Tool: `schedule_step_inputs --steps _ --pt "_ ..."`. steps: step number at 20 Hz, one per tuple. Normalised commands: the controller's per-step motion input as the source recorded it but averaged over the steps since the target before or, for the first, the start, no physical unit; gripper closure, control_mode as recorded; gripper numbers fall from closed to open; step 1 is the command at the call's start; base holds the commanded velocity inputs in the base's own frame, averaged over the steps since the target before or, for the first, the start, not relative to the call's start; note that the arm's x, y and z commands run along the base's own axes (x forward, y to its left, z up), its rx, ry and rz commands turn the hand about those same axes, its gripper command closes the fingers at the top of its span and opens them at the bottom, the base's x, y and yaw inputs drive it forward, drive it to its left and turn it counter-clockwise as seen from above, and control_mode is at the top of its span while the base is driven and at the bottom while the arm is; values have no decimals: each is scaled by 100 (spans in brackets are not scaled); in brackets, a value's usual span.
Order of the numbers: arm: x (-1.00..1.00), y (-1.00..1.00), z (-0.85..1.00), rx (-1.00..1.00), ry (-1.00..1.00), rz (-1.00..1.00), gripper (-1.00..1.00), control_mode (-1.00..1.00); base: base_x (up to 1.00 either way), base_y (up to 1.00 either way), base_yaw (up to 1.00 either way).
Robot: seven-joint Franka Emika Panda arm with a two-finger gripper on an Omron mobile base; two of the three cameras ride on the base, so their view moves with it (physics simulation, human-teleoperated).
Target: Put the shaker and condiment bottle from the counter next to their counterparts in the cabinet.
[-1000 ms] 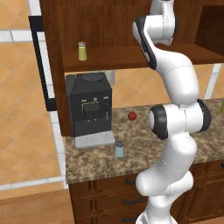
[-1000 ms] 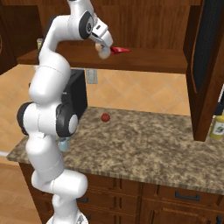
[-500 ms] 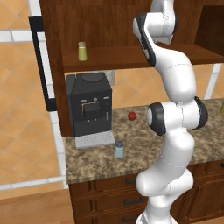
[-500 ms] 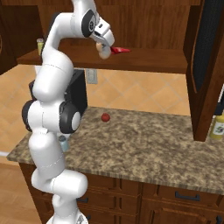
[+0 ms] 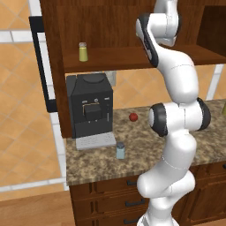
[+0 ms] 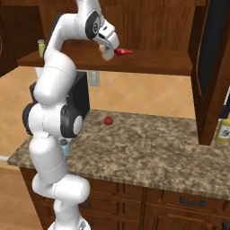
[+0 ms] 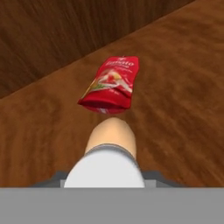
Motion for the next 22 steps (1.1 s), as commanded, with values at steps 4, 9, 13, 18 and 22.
schedule_step_inputs --steps 4,9,13,18,22 --pt "49 -1 -30 0 3 0 -100 -100 0 0 0" --pt "75 0 -6 -3 4 2 -100 -100 0 0 0" --pt "56 0 0 -6 1 3 -100 -100 0 0 0" --pt "6 0 0 -2 0 0 -100 -100 0 0 0" --pt "-34 0 -1 1 -1 0 -100 -100 0 0 0"
